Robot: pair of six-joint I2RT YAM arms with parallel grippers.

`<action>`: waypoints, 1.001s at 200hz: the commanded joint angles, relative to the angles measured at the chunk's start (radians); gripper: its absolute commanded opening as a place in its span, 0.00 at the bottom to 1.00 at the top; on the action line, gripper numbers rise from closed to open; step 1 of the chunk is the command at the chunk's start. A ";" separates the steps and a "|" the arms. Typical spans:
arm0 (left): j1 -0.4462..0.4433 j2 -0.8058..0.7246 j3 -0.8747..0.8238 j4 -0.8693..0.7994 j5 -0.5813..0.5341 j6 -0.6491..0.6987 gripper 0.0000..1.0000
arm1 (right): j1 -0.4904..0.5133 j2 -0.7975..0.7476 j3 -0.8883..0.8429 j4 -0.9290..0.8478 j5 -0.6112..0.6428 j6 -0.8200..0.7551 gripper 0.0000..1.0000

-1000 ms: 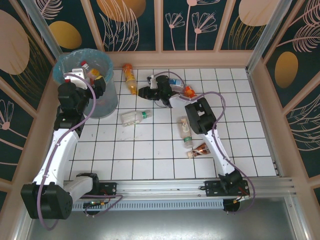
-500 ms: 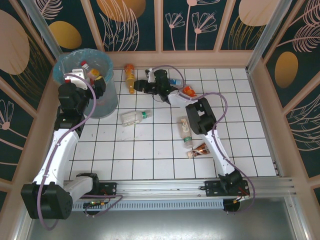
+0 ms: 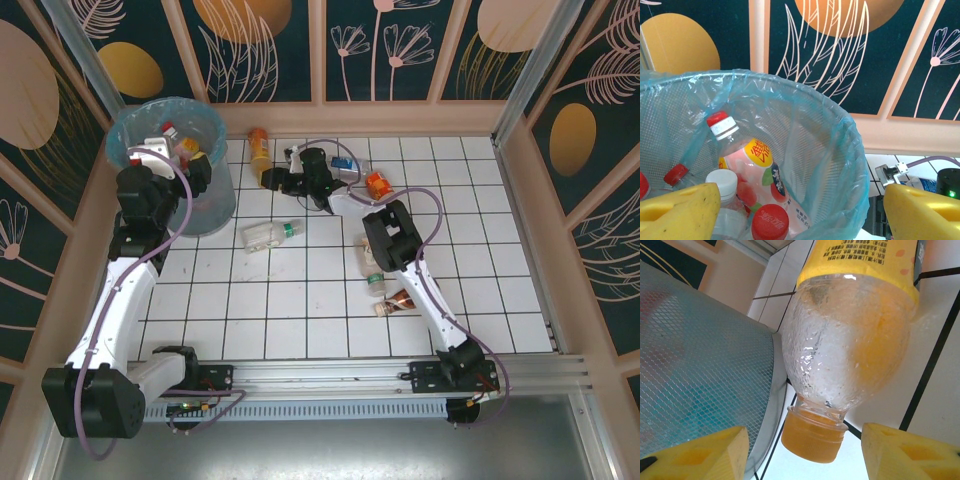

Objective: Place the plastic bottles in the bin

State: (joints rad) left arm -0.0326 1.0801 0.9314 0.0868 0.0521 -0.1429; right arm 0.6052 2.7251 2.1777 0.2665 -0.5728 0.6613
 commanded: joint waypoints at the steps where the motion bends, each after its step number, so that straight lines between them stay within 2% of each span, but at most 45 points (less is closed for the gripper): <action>1: -0.003 0.001 -0.012 0.041 0.011 0.003 0.85 | 0.011 0.037 0.024 -0.019 0.005 0.037 0.62; 97: -0.002 -0.001 -0.016 0.037 0.013 0.002 0.85 | 0.047 0.058 0.022 -0.015 -0.013 0.111 0.61; 200: -0.003 -0.003 -0.022 0.039 0.016 -0.005 0.85 | 0.060 0.056 0.028 -0.091 0.064 0.387 0.62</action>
State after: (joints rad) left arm -0.0326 1.0809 0.9215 0.0864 0.0525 -0.1432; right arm 0.6395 2.7411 2.2055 0.2726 -0.5316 0.9451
